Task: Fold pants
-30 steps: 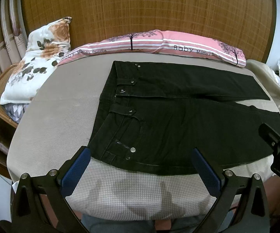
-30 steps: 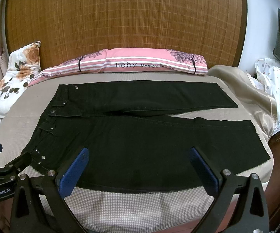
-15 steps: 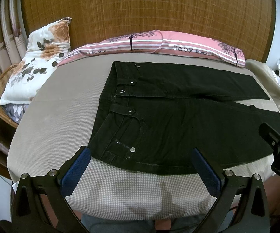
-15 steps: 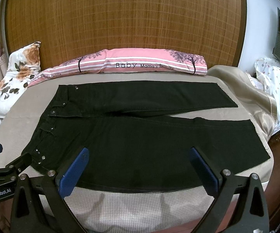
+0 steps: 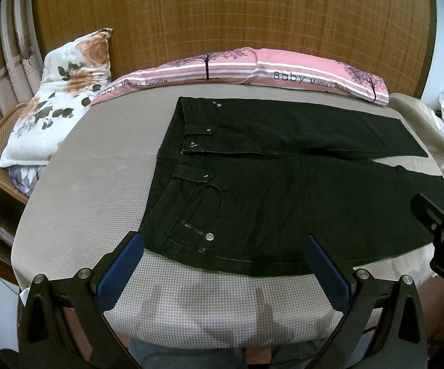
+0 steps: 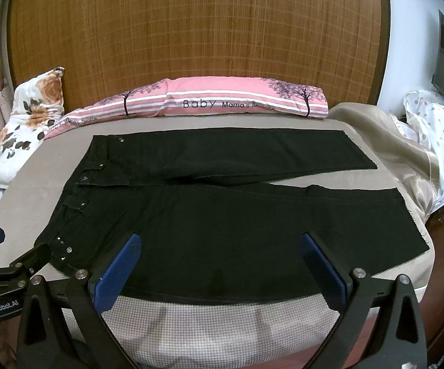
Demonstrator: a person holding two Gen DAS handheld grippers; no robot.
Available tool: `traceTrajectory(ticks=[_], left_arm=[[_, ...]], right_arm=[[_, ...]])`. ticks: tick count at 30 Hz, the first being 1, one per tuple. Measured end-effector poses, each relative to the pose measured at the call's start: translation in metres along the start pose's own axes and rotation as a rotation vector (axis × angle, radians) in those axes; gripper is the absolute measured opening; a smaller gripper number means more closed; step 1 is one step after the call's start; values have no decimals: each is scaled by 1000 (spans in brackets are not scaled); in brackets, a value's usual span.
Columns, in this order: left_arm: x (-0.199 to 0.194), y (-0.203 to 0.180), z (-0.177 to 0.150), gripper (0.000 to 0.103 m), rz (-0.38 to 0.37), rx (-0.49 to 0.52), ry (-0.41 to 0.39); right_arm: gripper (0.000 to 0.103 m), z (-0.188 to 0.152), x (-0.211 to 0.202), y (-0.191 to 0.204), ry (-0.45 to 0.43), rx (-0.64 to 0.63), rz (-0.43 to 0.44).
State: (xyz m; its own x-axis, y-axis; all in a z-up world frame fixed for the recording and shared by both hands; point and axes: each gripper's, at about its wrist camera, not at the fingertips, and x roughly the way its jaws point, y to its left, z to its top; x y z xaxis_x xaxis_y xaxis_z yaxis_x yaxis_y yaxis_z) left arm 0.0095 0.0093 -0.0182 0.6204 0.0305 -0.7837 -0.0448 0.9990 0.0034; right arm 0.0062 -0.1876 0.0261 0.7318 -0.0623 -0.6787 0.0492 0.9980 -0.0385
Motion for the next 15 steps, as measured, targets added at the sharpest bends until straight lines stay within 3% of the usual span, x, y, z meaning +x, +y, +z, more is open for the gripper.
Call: traceTrajectory(ticks=[9,15], left_arm=[[0,-1,-1,103,0,2,2],[10,10,10,103,-32,-22,11]], right_arm=[[102,-3,1,-5,1,14,2],[102,-1,7,-9,16,24,72]])
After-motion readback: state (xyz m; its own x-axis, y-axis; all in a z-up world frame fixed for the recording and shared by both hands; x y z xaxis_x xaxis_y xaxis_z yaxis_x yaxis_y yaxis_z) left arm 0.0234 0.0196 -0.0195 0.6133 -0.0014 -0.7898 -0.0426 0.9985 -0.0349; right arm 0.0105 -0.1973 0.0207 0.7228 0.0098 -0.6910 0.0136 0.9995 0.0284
